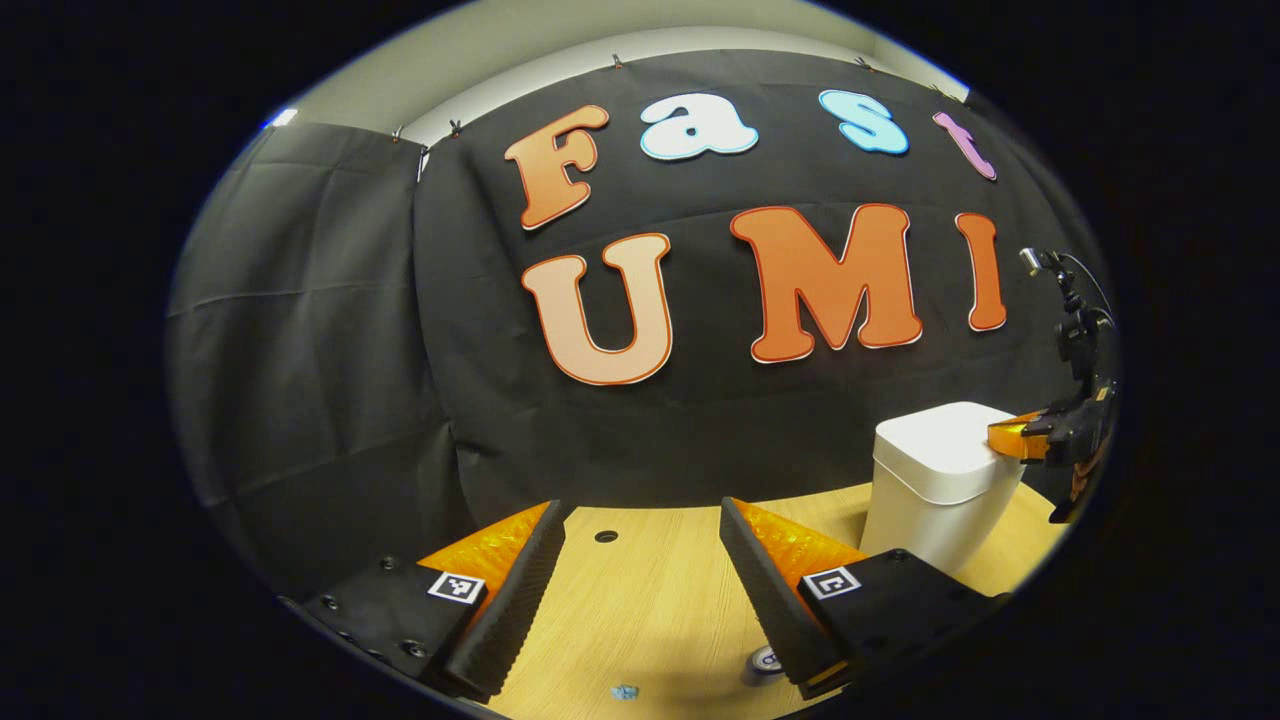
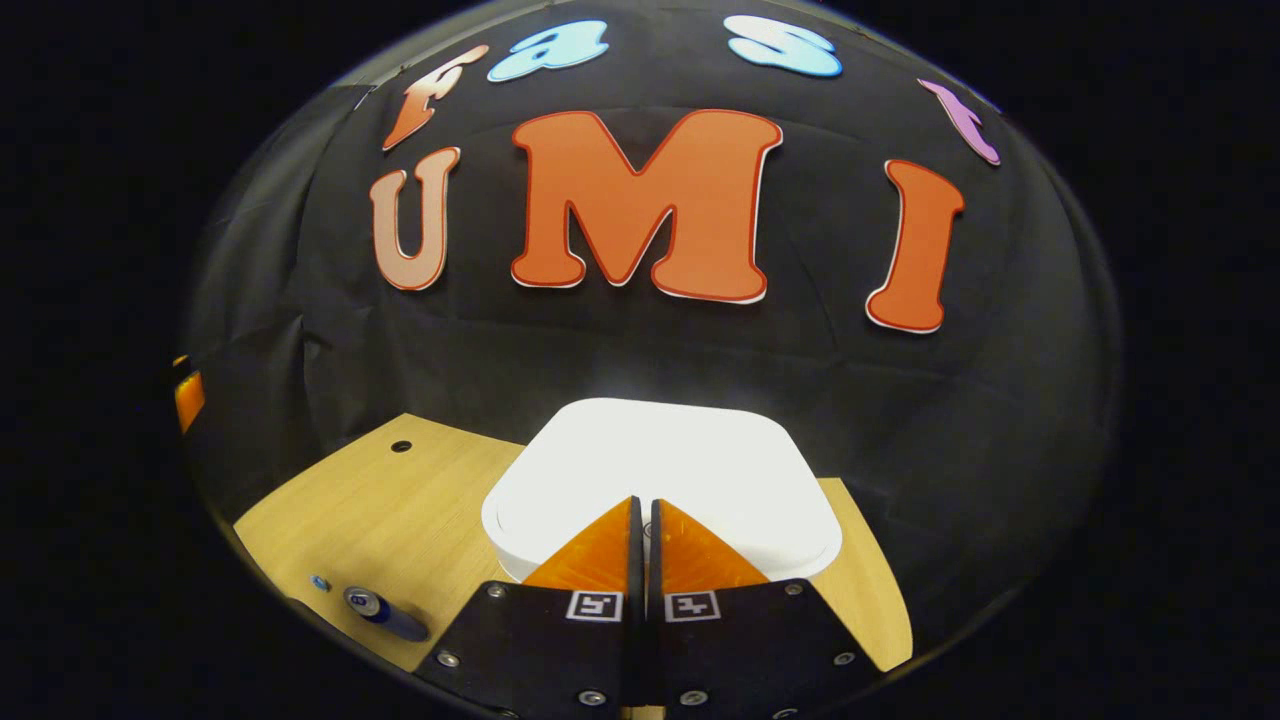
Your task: Press the lid of the desktop garbage bin to open it, pick up the crumpled paper on the desktop and throw it into the bin, then pick up the pop can on the desktop and drop it into the bin, and finally close the garbage bin lid.
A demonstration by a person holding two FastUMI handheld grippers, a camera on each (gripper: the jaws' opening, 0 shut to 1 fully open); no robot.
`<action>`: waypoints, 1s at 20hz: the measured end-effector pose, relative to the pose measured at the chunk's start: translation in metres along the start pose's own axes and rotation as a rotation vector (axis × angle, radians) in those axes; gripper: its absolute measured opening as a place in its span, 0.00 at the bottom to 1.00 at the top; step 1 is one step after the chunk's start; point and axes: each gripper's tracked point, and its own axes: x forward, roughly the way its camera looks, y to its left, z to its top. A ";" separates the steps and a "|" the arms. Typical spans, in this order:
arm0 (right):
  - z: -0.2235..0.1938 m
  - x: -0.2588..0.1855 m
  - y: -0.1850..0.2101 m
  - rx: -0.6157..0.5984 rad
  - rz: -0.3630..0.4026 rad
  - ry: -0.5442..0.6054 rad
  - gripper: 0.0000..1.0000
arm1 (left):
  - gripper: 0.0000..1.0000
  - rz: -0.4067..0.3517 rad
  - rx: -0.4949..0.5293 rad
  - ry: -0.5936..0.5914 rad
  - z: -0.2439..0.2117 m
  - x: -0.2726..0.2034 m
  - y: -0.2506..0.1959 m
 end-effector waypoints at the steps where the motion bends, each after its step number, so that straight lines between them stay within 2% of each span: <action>1: 0.006 -0.001 0.000 -0.024 0.000 -0.014 0.01 | 1.00 -0.001 -0.001 -0.003 0.000 -0.001 -0.001; 5: 0.025 -0.007 0.001 -0.034 0.021 -0.056 0.01 | 0.99 -0.001 -0.007 -0.007 0.002 -0.006 -0.007; 14: 0.117 -0.045 0.006 -0.014 0.076 -0.316 0.01 | 0.99 0.039 -0.031 0.016 -0.013 -0.022 -0.008; 18: 0.123 -0.059 0.031 -0.027 0.151 -0.360 0.01 | 1.00 0.044 -0.036 0.017 -0.018 -0.023 -0.003; 20: 0.119 -0.065 0.045 -0.052 0.161 -0.369 0.01 | 0.97 0.048 -0.034 0.010 -0.017 -0.020 0.007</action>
